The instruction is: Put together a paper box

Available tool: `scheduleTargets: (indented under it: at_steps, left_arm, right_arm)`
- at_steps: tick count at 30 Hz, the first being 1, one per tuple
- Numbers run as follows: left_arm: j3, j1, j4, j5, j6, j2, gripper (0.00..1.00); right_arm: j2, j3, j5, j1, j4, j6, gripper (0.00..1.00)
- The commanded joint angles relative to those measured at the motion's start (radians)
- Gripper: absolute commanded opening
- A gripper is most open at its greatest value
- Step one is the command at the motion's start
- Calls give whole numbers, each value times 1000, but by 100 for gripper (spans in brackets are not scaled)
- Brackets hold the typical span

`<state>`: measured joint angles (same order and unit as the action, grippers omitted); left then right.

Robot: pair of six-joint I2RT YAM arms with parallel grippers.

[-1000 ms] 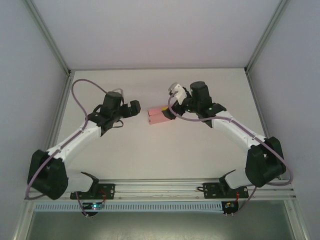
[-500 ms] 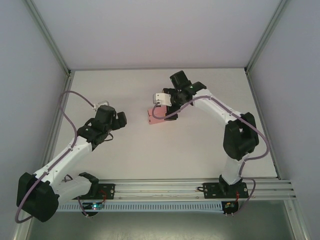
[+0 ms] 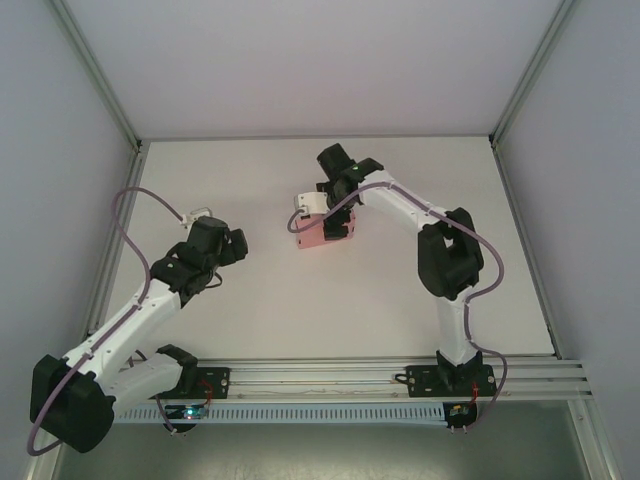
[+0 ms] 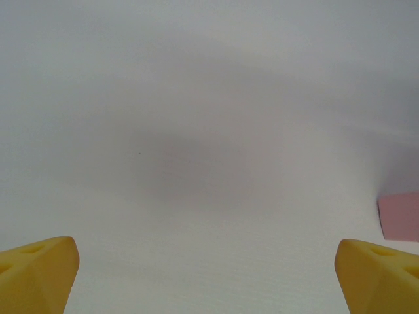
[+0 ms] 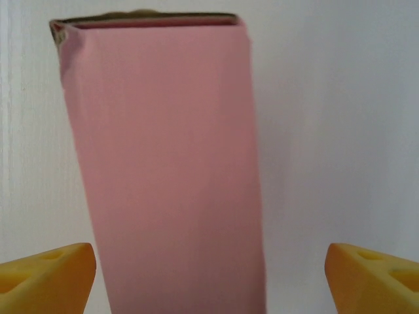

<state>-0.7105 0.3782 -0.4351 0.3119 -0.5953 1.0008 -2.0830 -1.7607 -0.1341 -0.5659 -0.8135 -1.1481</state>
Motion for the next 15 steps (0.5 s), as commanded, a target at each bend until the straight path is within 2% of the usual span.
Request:
scheduleTargets:
  at_steps: [1, 5, 10, 15]
  left_arm:
    - [16, 0, -21, 35, -19, -15, 100]
    - [19, 0, -21, 33, -21, -13, 100]
    - [19, 0, -26, 34, -26, -13, 100]
    - [19, 1, -33, 35, -32, -24, 100]
  right_arm:
    - [-12, -34, 54, -7, -31, -13, 87]
    - [-28, -38, 90, -12, -38, -16, 76]
    - [-37, -54, 107, -22, -54, -12, 58]
    - [-19, -39, 159, -35, -29, 11, 45]
